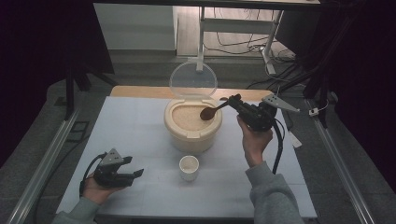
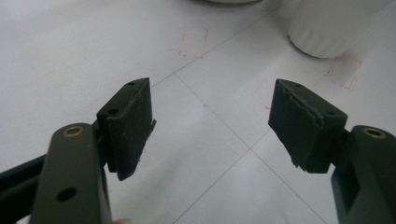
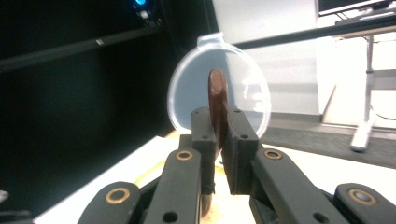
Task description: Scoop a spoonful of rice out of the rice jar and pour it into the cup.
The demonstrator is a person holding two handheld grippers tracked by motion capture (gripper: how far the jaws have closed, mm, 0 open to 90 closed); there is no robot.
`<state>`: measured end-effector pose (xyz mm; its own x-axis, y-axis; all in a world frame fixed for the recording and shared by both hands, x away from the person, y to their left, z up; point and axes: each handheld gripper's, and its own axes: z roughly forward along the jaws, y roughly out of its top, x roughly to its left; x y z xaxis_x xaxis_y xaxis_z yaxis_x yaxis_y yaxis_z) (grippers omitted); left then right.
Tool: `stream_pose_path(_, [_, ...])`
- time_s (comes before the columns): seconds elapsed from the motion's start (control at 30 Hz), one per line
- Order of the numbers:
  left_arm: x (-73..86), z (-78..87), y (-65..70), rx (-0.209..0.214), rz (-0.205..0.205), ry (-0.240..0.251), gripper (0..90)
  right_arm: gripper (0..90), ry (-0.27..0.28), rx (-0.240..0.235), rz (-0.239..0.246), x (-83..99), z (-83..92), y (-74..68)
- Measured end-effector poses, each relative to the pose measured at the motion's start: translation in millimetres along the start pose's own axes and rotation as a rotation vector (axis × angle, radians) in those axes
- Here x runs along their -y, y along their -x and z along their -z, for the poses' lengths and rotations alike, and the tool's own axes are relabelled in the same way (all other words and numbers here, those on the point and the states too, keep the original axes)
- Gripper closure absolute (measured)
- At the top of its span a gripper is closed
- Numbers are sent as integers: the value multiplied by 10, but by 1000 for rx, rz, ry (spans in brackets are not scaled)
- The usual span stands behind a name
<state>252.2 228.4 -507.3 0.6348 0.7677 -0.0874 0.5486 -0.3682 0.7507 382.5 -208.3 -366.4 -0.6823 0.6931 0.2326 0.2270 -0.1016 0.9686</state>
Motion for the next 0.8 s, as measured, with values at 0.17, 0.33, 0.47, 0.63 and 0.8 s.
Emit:
stream_pose_path(0.17, [2,-2,-2,1,2,-1,299,832,-39,17,5,49,-93,-8])
stream_pose_path(0.33, [0,-3,8,-1,-2,-3,299,833,-64,3,-40,116,-162,-1])
stream_pose_path(0.47, [0,-7,11,-1,-2,-4,300,833,-79,-19,-106,200,-214,28])
stream_pose_path(0.63, [-1,-9,12,-1,-4,-5,300,834,-95,-38,-220,289,-251,80])
stream_pose_path(0.8, [-2,-9,14,-1,-5,-5,300,833,-100,-43,-336,352,-269,147])
